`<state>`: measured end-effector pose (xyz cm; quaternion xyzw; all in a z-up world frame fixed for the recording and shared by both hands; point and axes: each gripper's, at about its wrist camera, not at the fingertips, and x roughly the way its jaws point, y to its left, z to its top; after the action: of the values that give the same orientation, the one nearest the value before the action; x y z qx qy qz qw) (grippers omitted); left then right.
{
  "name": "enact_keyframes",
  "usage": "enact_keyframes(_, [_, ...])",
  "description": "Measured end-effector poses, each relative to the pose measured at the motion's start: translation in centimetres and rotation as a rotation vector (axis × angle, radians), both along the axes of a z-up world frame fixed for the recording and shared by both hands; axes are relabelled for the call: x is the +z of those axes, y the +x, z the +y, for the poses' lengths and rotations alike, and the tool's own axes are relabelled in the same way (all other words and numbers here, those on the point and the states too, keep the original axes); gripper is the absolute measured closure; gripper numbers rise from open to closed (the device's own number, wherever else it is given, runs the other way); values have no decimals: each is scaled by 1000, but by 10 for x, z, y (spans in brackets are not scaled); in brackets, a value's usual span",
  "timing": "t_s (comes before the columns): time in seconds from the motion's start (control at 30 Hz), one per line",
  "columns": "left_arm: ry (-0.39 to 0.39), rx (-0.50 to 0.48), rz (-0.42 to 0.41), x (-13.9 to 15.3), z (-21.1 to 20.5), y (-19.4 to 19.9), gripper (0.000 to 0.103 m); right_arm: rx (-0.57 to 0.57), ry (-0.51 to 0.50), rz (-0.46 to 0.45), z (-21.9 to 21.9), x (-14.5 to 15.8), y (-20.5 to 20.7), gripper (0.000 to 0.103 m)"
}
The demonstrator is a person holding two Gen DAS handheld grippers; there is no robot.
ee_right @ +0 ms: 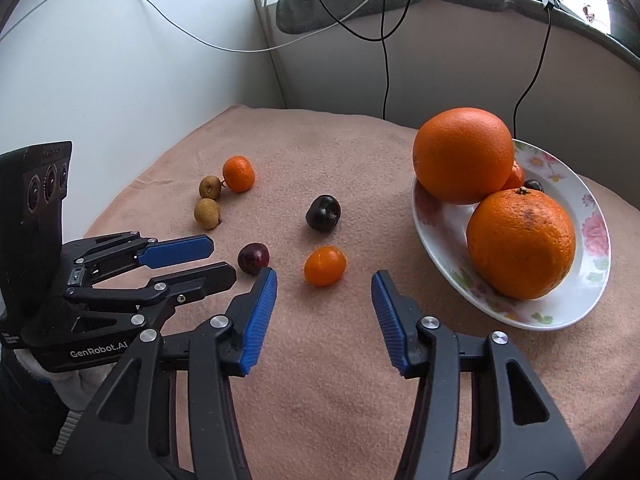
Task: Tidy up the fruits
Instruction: 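Withdraw the right gripper and move the left gripper toward the dark plum, then grasp the dark plum with the left gripper while the right gripper grasps a small mandarin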
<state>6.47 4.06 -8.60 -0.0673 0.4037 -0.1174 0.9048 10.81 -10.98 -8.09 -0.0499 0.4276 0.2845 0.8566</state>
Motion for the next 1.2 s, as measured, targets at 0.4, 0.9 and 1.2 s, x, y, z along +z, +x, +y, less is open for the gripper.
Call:
enact_keyframes(0.4, [32, -14, 32, -11, -8, 11, 68, 6, -2, 67, 9, -19, 19, 59])
enact_keyframes(0.9, [42, -13, 46, -16, -9, 18, 80, 45, -36, 68, 28, -25, 28, 69])
enact_keyframes(1.2, [31, -7, 43, -16, -7, 18, 80, 56, -57, 50, 34, -23, 27, 74])
